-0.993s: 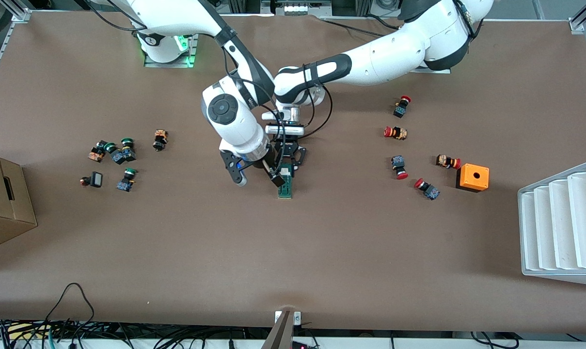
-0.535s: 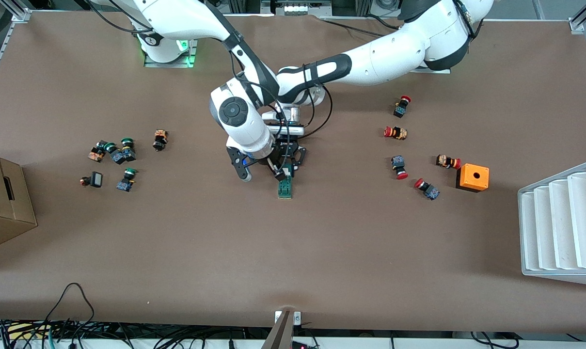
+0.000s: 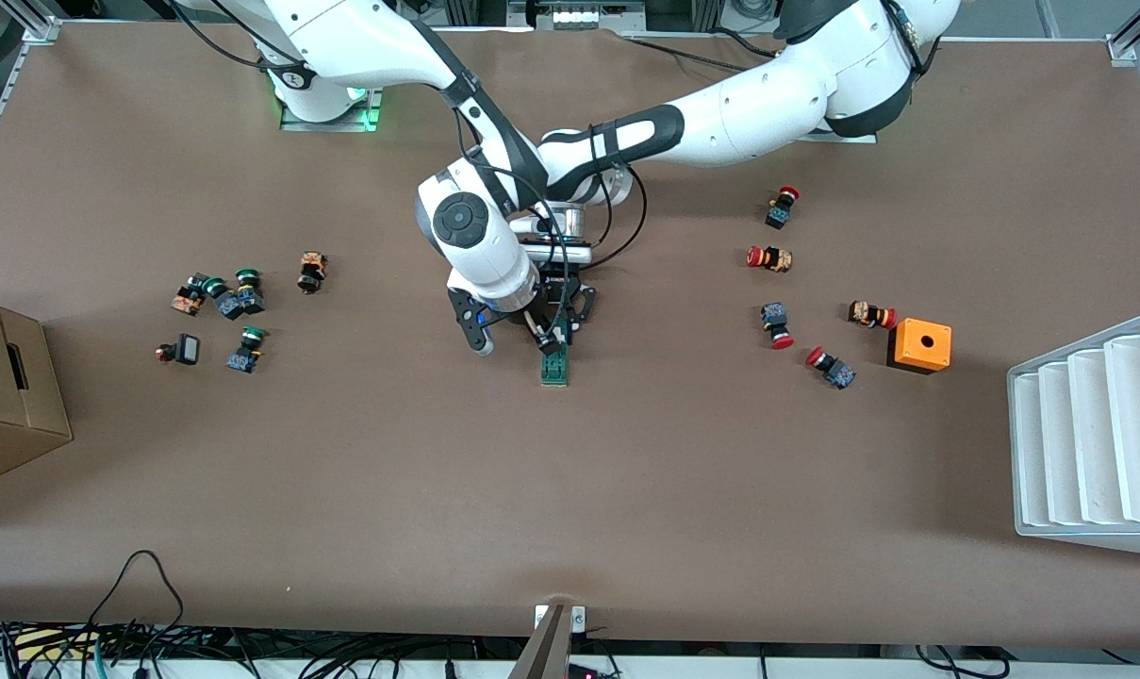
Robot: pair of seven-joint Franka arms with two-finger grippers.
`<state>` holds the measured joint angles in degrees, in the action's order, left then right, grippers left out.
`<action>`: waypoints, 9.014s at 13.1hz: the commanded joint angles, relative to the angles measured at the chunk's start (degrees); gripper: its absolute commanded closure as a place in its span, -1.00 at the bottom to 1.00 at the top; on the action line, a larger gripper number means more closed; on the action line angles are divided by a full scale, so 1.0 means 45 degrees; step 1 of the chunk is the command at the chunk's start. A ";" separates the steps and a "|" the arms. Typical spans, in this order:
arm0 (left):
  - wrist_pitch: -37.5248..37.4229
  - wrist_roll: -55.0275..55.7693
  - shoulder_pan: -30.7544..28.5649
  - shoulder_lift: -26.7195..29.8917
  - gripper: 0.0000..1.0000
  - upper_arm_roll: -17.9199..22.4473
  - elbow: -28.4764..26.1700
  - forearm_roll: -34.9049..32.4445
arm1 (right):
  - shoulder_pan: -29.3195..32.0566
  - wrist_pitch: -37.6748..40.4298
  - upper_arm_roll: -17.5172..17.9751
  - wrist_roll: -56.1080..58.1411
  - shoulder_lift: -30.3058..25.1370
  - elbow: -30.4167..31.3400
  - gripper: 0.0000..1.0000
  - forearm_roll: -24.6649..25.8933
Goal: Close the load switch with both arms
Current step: 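Grasp the white lever of the switch with the right gripper, then push the white lever down into the switch with the right gripper, then open the right gripper and lift it away from the switch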
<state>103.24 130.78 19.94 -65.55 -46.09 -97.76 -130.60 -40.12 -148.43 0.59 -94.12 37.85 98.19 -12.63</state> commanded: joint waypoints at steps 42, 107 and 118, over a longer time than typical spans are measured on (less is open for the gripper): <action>0.0202 0.0216 -0.0016 -0.0531 0.93 0.0087 0.0319 -0.0235 | -0.0089 0.0874 -0.0229 -0.0511 0.0866 -0.2289 0.36 0.0014; 0.0202 0.0235 -0.0036 -0.0883 0.92 0.0301 0.0378 -0.0684 | 0.1158 0.1438 -0.0229 0.0114 0.1671 -0.3891 -0.06 -0.0025; 0.0241 -0.0543 -0.0620 0.0033 -1.00 -0.0010 -0.0322 -0.0411 | 0.4418 0.6668 -0.0210 0.9305 -0.2627 -0.2251 -0.98 -0.0436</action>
<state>102.94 130.77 19.02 -65.81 -45.47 -98.03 -132.05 -22.88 -122.71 -1.10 -59.32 30.87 84.54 -13.35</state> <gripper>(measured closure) 0.141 0.009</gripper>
